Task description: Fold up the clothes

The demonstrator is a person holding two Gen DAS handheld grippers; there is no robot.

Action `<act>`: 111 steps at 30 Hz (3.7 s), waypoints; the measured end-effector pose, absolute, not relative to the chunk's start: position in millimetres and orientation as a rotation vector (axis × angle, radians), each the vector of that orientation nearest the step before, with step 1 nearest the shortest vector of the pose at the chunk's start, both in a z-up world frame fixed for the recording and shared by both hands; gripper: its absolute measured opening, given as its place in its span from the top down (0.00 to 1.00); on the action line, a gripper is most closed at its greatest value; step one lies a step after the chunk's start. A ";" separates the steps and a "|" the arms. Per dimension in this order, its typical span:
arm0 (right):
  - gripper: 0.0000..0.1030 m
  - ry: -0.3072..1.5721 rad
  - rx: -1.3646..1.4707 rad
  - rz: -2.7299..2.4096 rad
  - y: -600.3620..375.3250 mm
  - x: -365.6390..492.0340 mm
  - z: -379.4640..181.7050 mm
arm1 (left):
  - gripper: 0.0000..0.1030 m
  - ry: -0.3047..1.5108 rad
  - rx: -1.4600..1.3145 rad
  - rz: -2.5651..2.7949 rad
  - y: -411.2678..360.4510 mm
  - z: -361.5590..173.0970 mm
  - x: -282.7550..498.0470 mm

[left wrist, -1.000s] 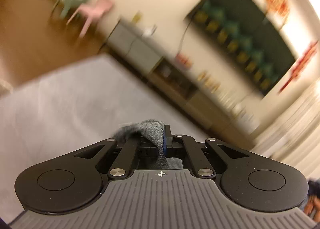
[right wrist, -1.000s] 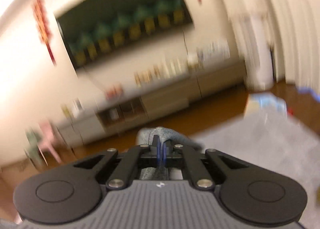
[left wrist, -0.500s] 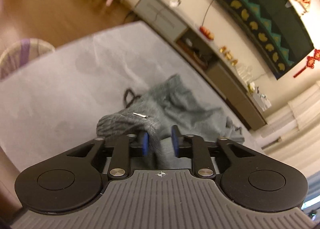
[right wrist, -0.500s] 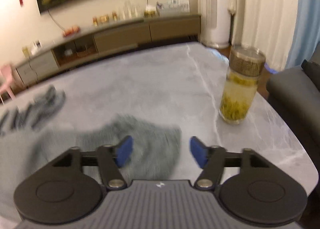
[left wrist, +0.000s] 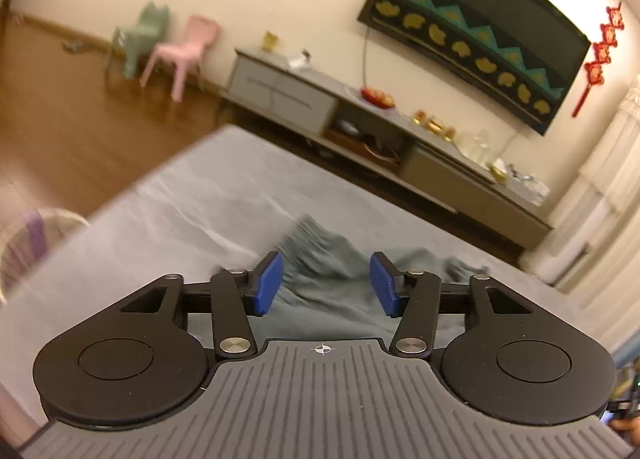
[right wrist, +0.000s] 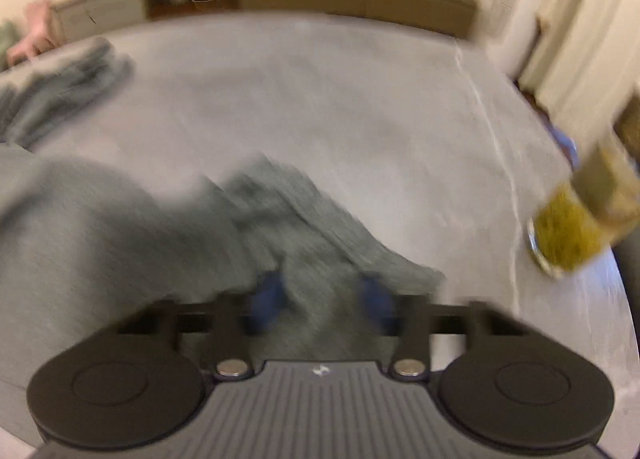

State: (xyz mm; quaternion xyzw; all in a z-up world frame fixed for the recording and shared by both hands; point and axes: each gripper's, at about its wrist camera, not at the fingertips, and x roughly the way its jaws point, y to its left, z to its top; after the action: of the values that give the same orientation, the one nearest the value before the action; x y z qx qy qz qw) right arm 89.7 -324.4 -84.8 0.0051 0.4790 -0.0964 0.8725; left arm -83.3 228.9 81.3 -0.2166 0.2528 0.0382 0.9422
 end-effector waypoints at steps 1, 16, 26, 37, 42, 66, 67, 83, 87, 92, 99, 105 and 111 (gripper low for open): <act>0.71 1.007 0.021 -0.231 -331.1 88.8 -85.7 | 0.45 0.507 -0.430 0.086 234.8 83.2 -84.0; 0.22 0.825 0.038 0.021 -173.7 255.7 -29.6 | 0.29 0.896 -0.188 -0.038 221.1 -42.6 174.5; 0.97 0.803 -0.030 0.026 -127.5 350.4 -69.0 | 1.00 0.754 -0.212 0.038 244.4 -34.6 197.6; 0.93 0.685 -0.012 -0.383 -252.2 264.0 -15.7 | 1.00 0.670 -0.489 0.250 348.4 -5.9 185.4; 0.87 0.830 0.127 -0.378 -291.5 248.0 -52.7 | 0.80 0.836 -0.435 0.056 311.6 -31.7 202.2; 0.74 0.952 0.328 -0.259 -260.1 355.0 -68.1 | 0.93 0.915 -0.058 0.283 282.1 -77.3 312.0; 0.94 0.985 0.292 -0.259 -253.8 362.6 -75.0 | 0.94 0.916 -0.065 0.284 283.9 -75.0 311.0; 0.77 0.930 0.326 -0.219 -294.6 163.4 -51.5 | 0.95 0.894 -0.158 0.258 315.8 -55.7 276.7; 0.33 0.791 0.236 -0.222 -292.7 173.6 -29.4 | 0.83 0.817 -0.099 0.208 292.2 -26.5 256.4; 0.21 0.816 0.114 -0.057 -244.3 242.8 -41.1 | 0.79 0.828 -0.033 0.104 255.7 -19.9 252.3; 0.77 0.923 0.004 -0.091 -221.8 291.5 -80.1 | 0.79 0.954 0.024 0.091 235.1 -63.0 280.3; 0.86 0.698 0.080 -0.183 -280.3 278.0 -18.1 | 0.72 0.961 0.041 0.167 252.3 -78.7 305.7; 0.63 0.704 0.176 -0.599 -385.3 263.9 -14.9 | 0.70 0.976 0.056 0.240 265.6 -79.2 322.0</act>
State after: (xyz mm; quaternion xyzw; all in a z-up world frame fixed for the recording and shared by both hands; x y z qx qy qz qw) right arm 263.9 -385.3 -14.9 0.0847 0.3394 -0.2884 0.8913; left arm 322.0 265.6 -79.2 0.0268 0.4676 0.1149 0.8760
